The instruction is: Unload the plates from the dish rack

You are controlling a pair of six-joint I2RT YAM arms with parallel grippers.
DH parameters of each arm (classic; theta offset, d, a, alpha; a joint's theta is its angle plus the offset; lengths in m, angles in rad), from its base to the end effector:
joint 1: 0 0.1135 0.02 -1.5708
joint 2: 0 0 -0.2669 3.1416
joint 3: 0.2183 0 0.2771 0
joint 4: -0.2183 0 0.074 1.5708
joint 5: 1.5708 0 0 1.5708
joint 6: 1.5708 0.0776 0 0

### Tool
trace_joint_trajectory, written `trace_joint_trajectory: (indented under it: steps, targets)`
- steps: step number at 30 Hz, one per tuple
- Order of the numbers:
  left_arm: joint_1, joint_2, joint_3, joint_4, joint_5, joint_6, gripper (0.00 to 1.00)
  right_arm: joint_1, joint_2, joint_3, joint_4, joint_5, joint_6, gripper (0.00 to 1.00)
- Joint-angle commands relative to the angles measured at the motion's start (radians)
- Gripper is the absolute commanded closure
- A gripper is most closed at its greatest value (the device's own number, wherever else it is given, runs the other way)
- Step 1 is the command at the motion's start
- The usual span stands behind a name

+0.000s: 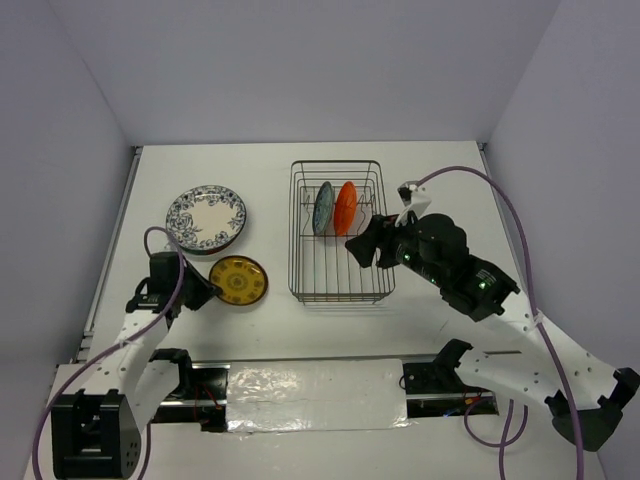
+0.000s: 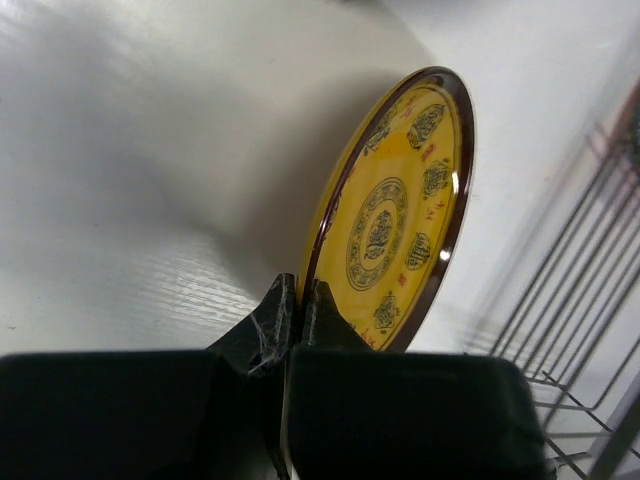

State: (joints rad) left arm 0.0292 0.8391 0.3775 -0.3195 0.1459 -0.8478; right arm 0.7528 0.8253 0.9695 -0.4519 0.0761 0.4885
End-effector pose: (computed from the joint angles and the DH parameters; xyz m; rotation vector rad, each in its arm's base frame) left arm 0.2179 -0.0049 0.1392 -0.9582 2.2164 -0.5621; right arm 0.1809 0.1614 0.3620 -0.2033 1.9425 0.7701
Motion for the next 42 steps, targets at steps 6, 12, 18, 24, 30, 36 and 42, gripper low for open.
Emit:
trace_joint_trajectory:
  steps: [6, 12, 18, 24, 30, 36, 42]
  targets:
    - [0.005, -0.014, -0.06, 0.108, 0.02, -0.033, 0.75, -0.001, 0.034, -0.026, 0.032, 0.01, -0.024, 0.28]
    - [0.0, -0.15, -0.06, -0.022, -0.04, -0.043, 0.01, -0.003, 0.211, 0.09, -0.074, 0.169, -0.074, 0.27]
    - [-0.015, -0.212, -0.002, -0.096, -0.022, -0.048, 0.01, -0.021, 0.518, 0.302, -0.215, 0.417, -0.085, 0.33]
    - [-0.022, -0.242, 0.226, -0.202, 0.018, 0.12, 0.0, -0.072, 0.776, 0.515, -0.289, 0.565, -0.097, 0.43]
    - [-0.022, -0.192, 0.523, -0.302, -0.135, 0.37, 0.0, -0.107, 0.917, 0.65, -0.284, 0.58, -0.128, 0.47]
    - [-0.022, -0.19, 0.491, -0.273, -0.209, 0.404, 0.0, -0.144, 1.055, 0.744, -0.291, 0.594, -0.137, 0.56]
    - [-0.022, -0.207, 0.482, -0.265, -0.197, 0.409, 0.01, -0.153, 1.111, 0.767, -0.278, 0.623, -0.145, 0.7]
